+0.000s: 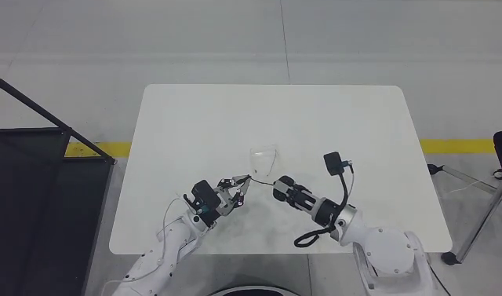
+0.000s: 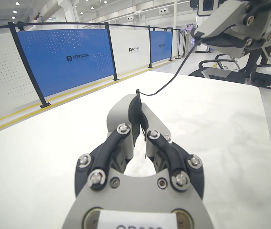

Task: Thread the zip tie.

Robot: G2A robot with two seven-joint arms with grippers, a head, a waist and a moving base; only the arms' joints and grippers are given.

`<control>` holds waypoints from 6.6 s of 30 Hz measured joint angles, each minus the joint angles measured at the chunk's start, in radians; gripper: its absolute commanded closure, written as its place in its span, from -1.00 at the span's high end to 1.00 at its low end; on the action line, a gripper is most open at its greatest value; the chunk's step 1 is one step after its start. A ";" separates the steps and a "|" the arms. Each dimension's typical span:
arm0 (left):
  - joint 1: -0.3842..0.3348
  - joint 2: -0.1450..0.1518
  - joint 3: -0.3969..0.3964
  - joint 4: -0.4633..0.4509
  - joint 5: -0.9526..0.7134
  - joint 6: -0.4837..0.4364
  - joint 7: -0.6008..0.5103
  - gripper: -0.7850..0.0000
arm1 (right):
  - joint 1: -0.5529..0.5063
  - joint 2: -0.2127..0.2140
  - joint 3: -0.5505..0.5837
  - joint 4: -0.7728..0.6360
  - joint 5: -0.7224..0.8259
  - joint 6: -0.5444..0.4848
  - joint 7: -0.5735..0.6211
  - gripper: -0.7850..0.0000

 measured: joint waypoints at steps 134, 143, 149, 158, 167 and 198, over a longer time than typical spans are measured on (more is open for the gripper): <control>0.032 -0.002 -0.029 -0.039 -0.033 0.056 0.002 -1.00 | -0.044 0.109 -0.102 0.046 0.033 -0.070 -0.271 -1.00; 0.032 -0.002 -0.029 -0.039 -0.029 0.054 0.005 -1.00 | -0.029 0.114 -0.103 0.055 0.044 -0.053 -0.265 -1.00; 0.032 -0.002 -0.029 -0.039 -0.030 0.055 0.007 -1.00 | -0.025 0.117 -0.105 0.056 0.051 -0.045 -0.268 -1.00; 0.034 -0.002 -0.031 -0.038 -0.033 0.057 0.011 -1.00 | -0.026 0.121 -0.107 0.055 0.056 -0.045 -0.267 -1.00; 0.033 -0.002 -0.031 -0.038 -0.029 0.053 0.008 -1.00 | -0.030 0.126 -0.106 0.053 0.063 -0.055 -0.274 -1.00; 0.031 -0.003 -0.030 -0.034 -0.027 0.052 0.017 -1.00 | -0.003 0.138 -0.123 0.062 0.076 -0.009 -0.276 -1.00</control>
